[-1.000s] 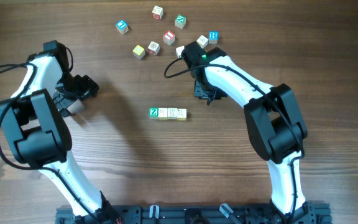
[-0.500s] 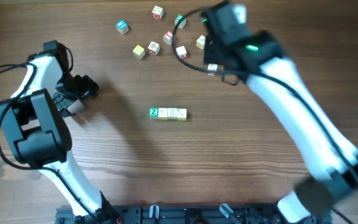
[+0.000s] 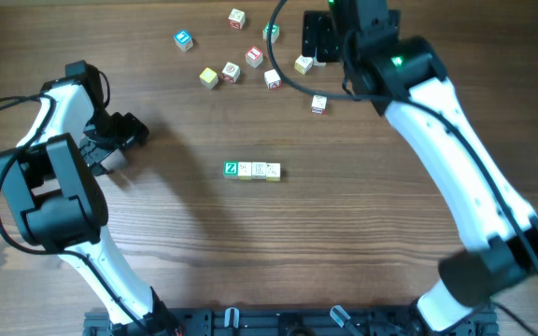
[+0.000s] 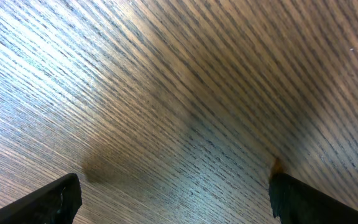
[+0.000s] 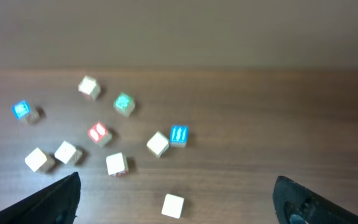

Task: Form a horizontal line
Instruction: 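Lift the right gripper and move it to the scattered blocks, then grasp the green-lettered V block with the right gripper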

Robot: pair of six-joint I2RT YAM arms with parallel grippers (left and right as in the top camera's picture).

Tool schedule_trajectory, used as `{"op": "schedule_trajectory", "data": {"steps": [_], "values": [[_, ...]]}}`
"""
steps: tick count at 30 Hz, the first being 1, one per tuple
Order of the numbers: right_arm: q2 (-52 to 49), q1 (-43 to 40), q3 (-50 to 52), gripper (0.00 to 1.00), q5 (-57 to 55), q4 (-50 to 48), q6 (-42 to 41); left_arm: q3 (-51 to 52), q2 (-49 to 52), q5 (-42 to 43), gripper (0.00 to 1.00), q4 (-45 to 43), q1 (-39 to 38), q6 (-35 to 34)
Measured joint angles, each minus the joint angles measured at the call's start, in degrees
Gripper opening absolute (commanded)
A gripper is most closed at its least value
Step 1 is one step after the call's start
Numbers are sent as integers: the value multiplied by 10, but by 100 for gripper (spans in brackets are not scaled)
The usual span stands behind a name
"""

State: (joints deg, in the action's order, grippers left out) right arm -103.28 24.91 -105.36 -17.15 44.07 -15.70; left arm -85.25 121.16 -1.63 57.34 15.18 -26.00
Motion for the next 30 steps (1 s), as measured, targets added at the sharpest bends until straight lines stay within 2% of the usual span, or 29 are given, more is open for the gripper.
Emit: {"op": "schedule_trajectory", "data": {"steps": [2, 5, 9, 11, 15, 22, 25, 30], "values": [[-52, -40, 0, 89, 53, 5, -12, 0, 0, 0, 100, 0, 0, 0], [-141, -93, 0, 89, 145, 22, -32, 0, 0, 0, 100, 0, 0, 0], [-240, -82, 0, 89, 192, 26, -38, 0, 0, 0, 100, 0, 0, 0], [-267, -74, 0, 85, 203, 26, -39, 0, 0, 0, 100, 0, 0, 0], [-275, -73, 0, 71, 212, 26, -70, 0, 0, 0, 100, 0, 0, 0], [-275, -73, 1, 69, 212, 30, -77, 0, 0, 0, 100, 0, 0, 0], [-275, -73, 1, 57, 212, 30, -79, 0, 0, 0, 100, 0, 0, 0], [-275, -73, 2, 47, 212, 37, -83, 0, 0, 0, 100, 0, 0, 0]]}}
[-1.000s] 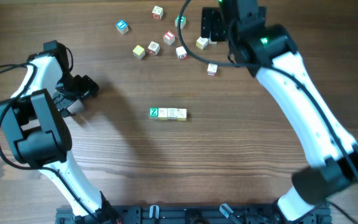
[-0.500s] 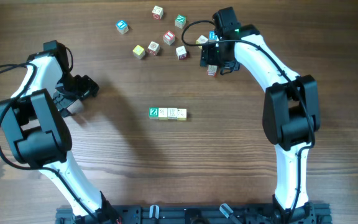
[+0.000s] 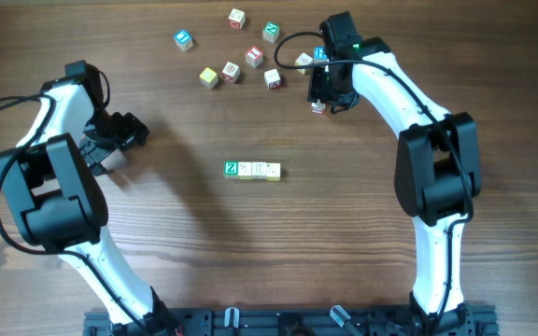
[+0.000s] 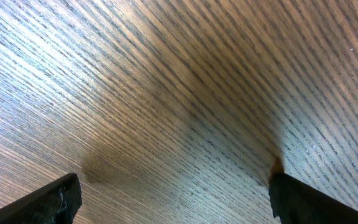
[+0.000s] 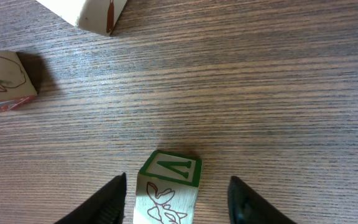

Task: Form a horizontal line
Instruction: 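Grasp the green-lettered V block with the right gripper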

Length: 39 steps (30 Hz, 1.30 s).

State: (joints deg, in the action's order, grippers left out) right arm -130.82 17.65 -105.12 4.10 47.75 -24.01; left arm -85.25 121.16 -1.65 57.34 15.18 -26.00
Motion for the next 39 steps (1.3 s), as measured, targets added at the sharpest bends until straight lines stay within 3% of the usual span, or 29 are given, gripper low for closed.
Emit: {"op": "schedule_trajectory", "data": {"steps": [8, 15, 18, 21, 23, 25, 28, 30, 33, 36, 39], "values": [[0, 0, 0, 35, 0, 0, -2, 0, 0, 0, 100, 0, 0, 0], [0, 0, 0, 36, 6, 19, -13, 0, 0, 0, 100, 0, 0, 0], [0, 4, 0, 30, 8, 24, -15, 0, 0, 0, 100, 0, 0, 0], [0, 6, 0, 49, 9, 25, -17, 0, 0, 0, 100, 0, 0, 0], [0, 6, 0, 51, 10, 31, -17, 0, 0, 0, 100, 0, 0, 0], [0, 6, 1, 49, 10, 33, -17, 0, 0, 0, 100, 0, 0, 0], [0, 6, 26, 36, 10, 15, -18, 0, 0, 0, 100, 0, 0, 0], [-1, 6, 30, 37, 10, 11, -16, 0, 0, 0, 100, 0, 0, 0], [-1, 6, 30, 45, 6, 6, -17, 0, 0, 0, 100, 0, 0, 0], [-1, 6, 30, 44, 2, -4, -15, 0, 0, 0, 100, 0, 0, 0], [-1, 6, 30, 32, -18, -11, -15, 0, 0, 0, 100, 0, 0, 0]]}}
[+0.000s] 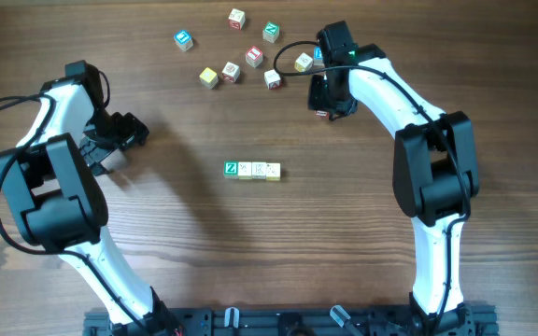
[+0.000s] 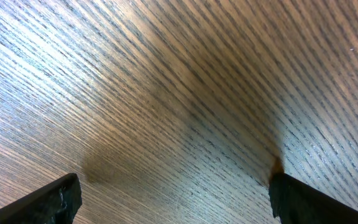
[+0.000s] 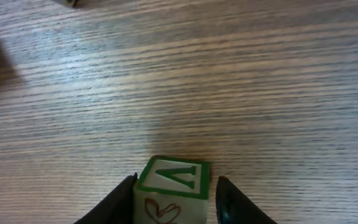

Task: Form a horizontal line
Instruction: 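Grasp the green-lettered V block with the right gripper, then carry the V block and lower it at the row's right end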

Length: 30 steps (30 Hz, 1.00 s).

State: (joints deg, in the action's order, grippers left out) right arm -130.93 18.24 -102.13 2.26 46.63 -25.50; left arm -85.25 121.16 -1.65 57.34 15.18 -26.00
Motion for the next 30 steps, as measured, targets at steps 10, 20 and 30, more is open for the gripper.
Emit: {"op": "schedule_trajectory", "data": {"steps": [10, 20, 30], "values": [[8, 0, -8, 24, -13, 35, 5, 0, 0, 0, 100, 0, 0, 0], [113, 0, -21, 20, 8, 207, 33, 0, 0, 0, 100, 0, 0, 0], [114, 1, 59, 20, 82, 230, 33, 0, 0, 0, 100, 0, 0, 0]]}}
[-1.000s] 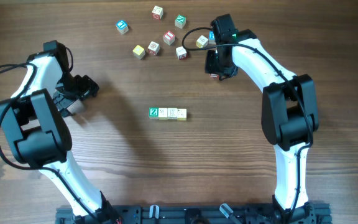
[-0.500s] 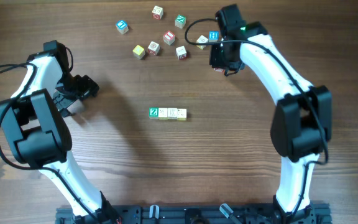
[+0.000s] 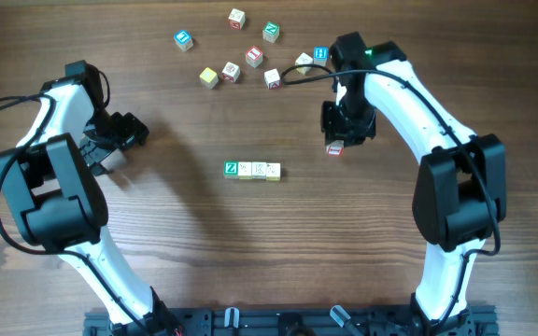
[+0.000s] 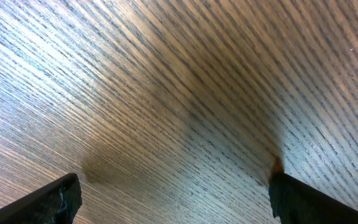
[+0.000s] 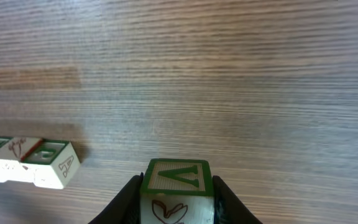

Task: Form a horizontal line
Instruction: 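Carry the V block and lower it at the row's right end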

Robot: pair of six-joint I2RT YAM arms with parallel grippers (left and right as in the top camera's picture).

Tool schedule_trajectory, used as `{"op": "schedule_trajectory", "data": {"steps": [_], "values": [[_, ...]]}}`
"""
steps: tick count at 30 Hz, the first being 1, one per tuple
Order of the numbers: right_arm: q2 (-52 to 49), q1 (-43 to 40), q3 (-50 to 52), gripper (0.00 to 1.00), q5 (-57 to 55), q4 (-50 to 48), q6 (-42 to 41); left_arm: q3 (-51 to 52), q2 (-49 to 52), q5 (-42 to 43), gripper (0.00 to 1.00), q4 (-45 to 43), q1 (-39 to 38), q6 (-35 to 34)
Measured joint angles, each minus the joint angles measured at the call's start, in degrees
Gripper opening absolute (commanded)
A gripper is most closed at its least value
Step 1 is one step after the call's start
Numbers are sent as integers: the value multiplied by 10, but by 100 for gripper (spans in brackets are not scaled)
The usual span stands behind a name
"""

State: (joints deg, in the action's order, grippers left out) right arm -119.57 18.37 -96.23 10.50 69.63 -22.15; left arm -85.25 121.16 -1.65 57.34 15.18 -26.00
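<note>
A short row of three letter blocks (image 3: 252,170) lies on the table's middle, also visible as the row of blocks (image 5: 27,162) at the left of the right wrist view. My right gripper (image 3: 337,143) hangs right of that row, shut on a green-bordered V block (image 5: 176,186) held off the wood. Loose blocks (image 3: 250,54) are scattered at the far side. My left gripper (image 4: 173,196) stands open over bare wood at the left, nothing between its fingers.
Several loose blocks, among them a blue one (image 3: 184,39) and a blue H block (image 3: 320,54), lie along the far edge. The left arm (image 3: 59,159) occupies the table's left side.
My right gripper has moved from the loose blocks at the far side toward the table's middle, carrying the V block lifted off the wood. The row of three now shows in its view.
First my right gripper hovered open above the scattered blocks. Then it stood low with its fingers around the V block, then closed in on it. Now it holds that block near the row. The left arm stayed still throughout.
</note>
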Motion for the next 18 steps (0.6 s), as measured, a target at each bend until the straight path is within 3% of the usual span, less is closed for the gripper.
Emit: {"op": "schedule_trajectory", "data": {"steps": [18], "values": [[0, 126, 32, 20, 9, -65, -40, 0, 0, 0, 100, 0, 0, 0]]}}
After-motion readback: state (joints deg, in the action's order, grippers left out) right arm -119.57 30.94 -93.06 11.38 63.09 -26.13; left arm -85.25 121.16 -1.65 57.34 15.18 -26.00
